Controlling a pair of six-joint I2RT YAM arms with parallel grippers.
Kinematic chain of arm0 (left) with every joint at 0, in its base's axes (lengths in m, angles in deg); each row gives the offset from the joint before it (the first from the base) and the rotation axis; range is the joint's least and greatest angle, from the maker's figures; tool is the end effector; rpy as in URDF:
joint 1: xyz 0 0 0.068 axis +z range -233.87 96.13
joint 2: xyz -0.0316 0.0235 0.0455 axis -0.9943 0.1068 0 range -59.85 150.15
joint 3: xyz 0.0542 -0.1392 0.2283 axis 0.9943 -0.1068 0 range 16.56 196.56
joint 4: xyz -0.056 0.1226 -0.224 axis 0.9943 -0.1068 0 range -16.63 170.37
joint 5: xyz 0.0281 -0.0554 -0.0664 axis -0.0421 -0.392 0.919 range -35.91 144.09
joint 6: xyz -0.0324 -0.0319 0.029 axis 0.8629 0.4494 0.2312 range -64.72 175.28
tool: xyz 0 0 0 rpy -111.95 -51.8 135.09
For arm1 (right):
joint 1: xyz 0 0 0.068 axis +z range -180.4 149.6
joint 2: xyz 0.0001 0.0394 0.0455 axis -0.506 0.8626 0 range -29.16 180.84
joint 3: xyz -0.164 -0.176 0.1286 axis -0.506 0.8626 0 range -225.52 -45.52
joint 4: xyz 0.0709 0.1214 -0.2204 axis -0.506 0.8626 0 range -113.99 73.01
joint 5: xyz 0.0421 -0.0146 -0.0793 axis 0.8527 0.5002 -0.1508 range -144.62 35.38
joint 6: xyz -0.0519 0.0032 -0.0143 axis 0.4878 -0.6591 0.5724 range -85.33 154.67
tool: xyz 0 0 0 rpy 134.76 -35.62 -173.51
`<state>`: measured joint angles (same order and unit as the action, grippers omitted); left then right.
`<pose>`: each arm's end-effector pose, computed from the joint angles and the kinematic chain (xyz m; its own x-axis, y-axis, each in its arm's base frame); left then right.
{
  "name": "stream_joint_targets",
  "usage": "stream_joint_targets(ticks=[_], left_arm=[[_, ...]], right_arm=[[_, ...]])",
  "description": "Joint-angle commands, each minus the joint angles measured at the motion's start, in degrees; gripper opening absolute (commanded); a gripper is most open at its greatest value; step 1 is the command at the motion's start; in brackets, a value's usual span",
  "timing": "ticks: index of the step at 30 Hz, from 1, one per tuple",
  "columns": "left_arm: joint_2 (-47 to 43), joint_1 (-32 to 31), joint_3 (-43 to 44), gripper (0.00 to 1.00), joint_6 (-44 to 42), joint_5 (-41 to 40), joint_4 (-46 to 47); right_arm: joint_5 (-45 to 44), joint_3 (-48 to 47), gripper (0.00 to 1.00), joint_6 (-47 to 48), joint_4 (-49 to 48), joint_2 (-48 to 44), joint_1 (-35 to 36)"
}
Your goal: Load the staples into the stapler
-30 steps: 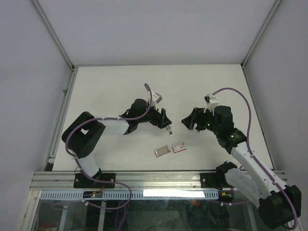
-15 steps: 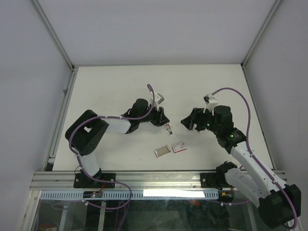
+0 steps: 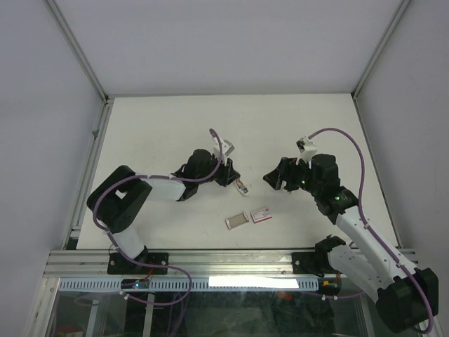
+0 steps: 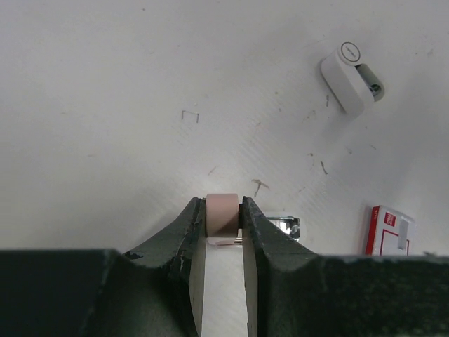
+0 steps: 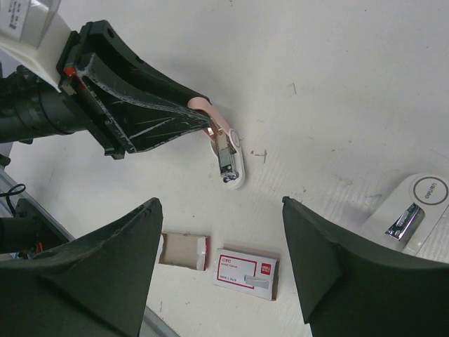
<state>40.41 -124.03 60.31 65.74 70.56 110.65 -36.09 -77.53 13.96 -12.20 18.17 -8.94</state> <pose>0.2605 -0.2329 0.1543 -0.4797 0.1771 -0.8594 0.7381 0.6111 -0.2860 0.1719 0.0798 0.2516 -0.6124 0.1195 -0.7815 -0.4208 0.7876 0.4502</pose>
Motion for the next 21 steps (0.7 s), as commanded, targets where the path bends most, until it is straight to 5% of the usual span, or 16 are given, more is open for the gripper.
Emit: stream_joint_targets(ticks=[1,10,21], left_arm=[[-8.1,0.0,-5.5,0.02,-4.9,-11.2,5.9],[-22.1,-0.2,-17.4,0.0,-3.7,-28.8,6.9],[-24.6,-0.3,-18.8,0.01,-3.2,-33.2,3.0]], right_arm=[[0.7,0.0,0.72,-0.4,-3.5,-0.3,-0.2],[1.2,0.6,0.72,-1.3,-6.0,1.8,-0.3],[1.2,1.7,0.72,-1.7,-7.3,2.8,-0.2]])
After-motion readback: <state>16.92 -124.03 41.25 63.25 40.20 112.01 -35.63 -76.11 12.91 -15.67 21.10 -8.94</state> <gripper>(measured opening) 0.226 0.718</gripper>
